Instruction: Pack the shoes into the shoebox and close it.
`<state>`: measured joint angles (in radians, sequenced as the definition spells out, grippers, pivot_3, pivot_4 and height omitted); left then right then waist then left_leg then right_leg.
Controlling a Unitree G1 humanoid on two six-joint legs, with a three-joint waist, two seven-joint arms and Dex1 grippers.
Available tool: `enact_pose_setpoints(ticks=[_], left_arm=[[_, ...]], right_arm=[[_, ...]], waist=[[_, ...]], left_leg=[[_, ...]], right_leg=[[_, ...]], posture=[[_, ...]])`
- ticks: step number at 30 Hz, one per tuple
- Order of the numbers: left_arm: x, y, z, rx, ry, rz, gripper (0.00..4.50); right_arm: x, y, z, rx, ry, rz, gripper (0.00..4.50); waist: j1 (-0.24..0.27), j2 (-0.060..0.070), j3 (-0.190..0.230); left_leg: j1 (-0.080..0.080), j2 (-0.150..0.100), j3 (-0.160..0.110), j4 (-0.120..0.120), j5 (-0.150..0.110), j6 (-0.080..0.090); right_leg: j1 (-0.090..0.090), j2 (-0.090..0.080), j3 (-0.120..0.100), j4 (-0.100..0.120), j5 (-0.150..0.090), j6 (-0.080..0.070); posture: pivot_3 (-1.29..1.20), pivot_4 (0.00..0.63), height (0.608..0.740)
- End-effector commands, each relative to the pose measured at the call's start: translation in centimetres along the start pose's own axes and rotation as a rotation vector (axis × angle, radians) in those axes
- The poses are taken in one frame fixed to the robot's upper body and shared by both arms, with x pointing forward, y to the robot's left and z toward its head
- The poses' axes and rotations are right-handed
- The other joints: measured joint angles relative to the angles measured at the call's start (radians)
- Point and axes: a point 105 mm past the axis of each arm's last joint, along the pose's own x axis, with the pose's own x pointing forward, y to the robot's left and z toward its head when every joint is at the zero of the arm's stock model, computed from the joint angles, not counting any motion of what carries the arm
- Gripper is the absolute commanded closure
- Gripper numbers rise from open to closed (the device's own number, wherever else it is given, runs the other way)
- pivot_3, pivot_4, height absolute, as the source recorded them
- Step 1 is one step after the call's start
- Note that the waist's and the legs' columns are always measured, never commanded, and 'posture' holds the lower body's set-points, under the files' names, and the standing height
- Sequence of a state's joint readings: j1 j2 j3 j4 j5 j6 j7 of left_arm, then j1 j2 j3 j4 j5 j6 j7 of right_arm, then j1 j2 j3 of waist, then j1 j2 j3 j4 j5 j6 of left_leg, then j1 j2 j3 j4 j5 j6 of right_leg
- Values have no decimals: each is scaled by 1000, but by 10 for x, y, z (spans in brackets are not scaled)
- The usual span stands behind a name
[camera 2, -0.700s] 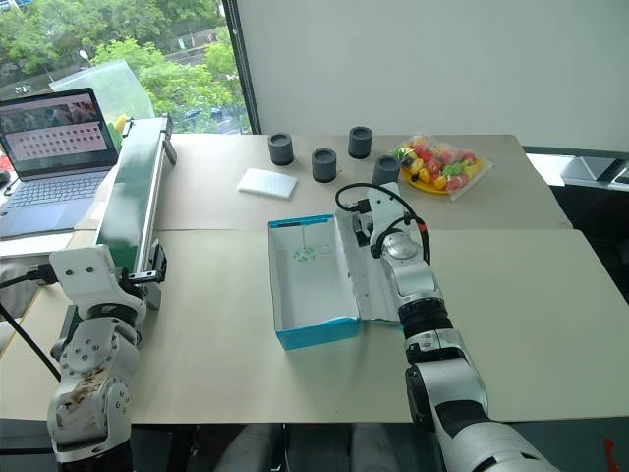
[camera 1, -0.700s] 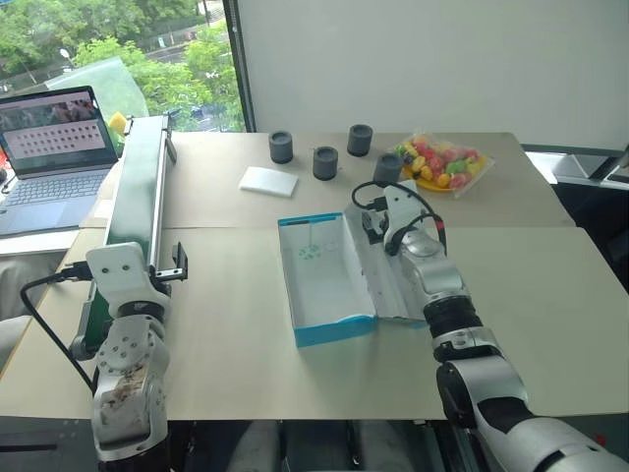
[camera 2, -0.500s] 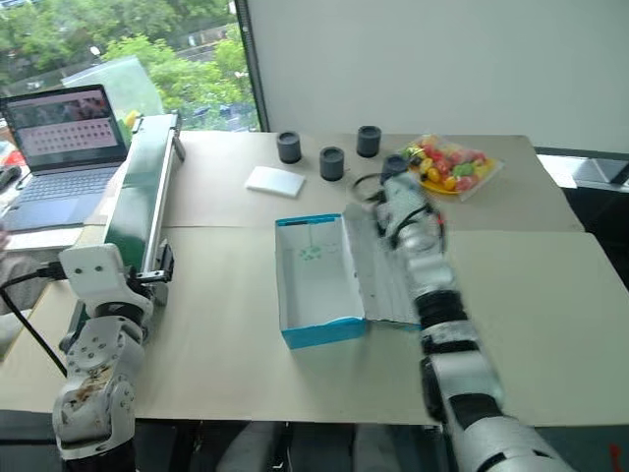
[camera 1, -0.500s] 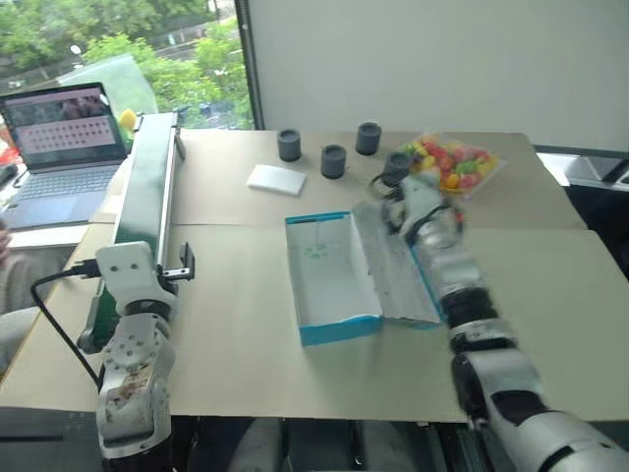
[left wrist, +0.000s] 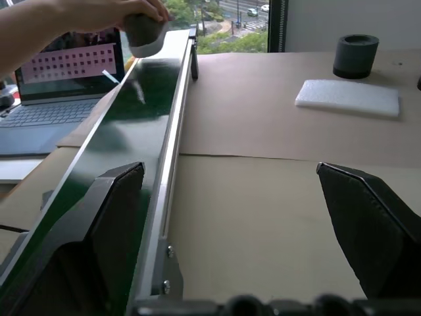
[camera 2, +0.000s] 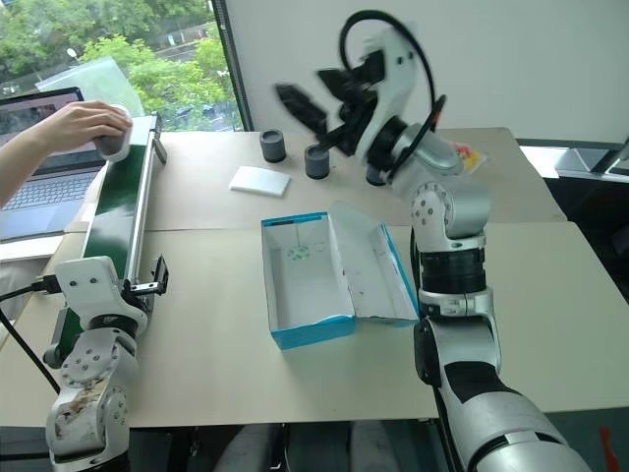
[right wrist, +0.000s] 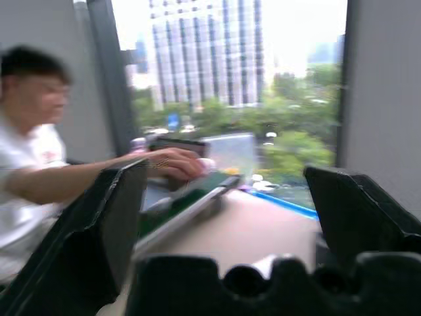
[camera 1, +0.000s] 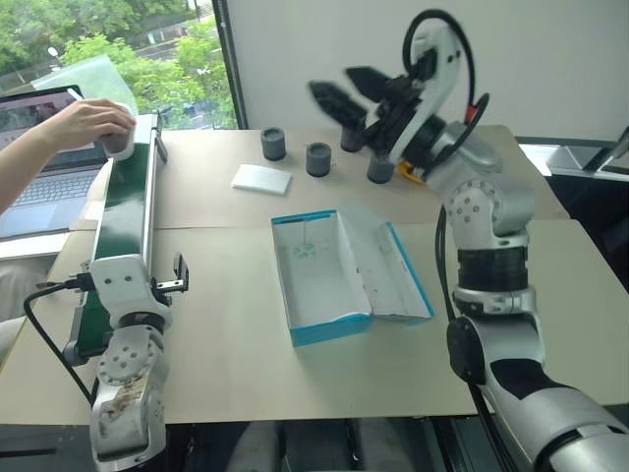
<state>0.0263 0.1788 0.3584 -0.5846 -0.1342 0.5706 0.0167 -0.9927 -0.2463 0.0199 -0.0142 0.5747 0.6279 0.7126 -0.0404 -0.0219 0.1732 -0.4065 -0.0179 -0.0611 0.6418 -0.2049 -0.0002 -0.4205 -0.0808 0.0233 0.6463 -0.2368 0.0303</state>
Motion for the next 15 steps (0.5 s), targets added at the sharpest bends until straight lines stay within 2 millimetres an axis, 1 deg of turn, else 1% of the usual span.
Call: enact_pose_setpoints(ticks=[1,2,3,4,6,10,13,15], left_arm=[[-9,19,11,11,-17,-4,0],[-12,23,9,15,-1,-11,0],[-13,25,7,16,9,-18,0],[-17,35,3,4,35,-17,0],[-24,46,-3,-18,78,-24,0],[-32,66,-9,34,123,-15,0],[-34,71,-11,38,136,-9,0],[-35,74,-15,25,155,4,0]], right_arm=[[-2,77,-52,-53,204,381,54],[-5,85,-65,-86,252,418,54],[-7,89,-72,-108,280,438,54],[-8,93,-87,-152,329,447,54],[-7,95,-105,-210,383,444,54],[-3,94,-112,-184,364,408,54],[-2,89,-117,-208,374,381,54],[-1,82,-120,-181,385,333,54]], waist=[[2,-1,0],[3,-1,0],[3,-1,0],[3,-1,0],[3,-1,0],[-1,-3,-1],[2,-3,-1],[5,-4,-1]], left_leg=[[0,0,0,0,0,0],[-1,0,0,1,0,0],[-1,0,0,1,0,0],[-1,-1,0,2,0,-1],[0,-1,0,2,0,-1],[2,1,0,2,0,-1],[2,2,0,2,0,-2],[2,1,0,2,0,-2]], right_leg=[[0,0,0,0,0,0],[0,0,0,0,0,0],[0,-1,0,0,0,0],[-1,-2,0,0,0,1],[-1,-3,0,0,1,1],[-1,2,1,0,2,-1],[-1,2,1,0,2,-2],[0,2,1,0,2,-2]], posture=[[0,150,727],[0,150,727],[0,150,727],[0,150,727],[0,150,727],[0,150,727],[0,150,727],[0,150,727]])
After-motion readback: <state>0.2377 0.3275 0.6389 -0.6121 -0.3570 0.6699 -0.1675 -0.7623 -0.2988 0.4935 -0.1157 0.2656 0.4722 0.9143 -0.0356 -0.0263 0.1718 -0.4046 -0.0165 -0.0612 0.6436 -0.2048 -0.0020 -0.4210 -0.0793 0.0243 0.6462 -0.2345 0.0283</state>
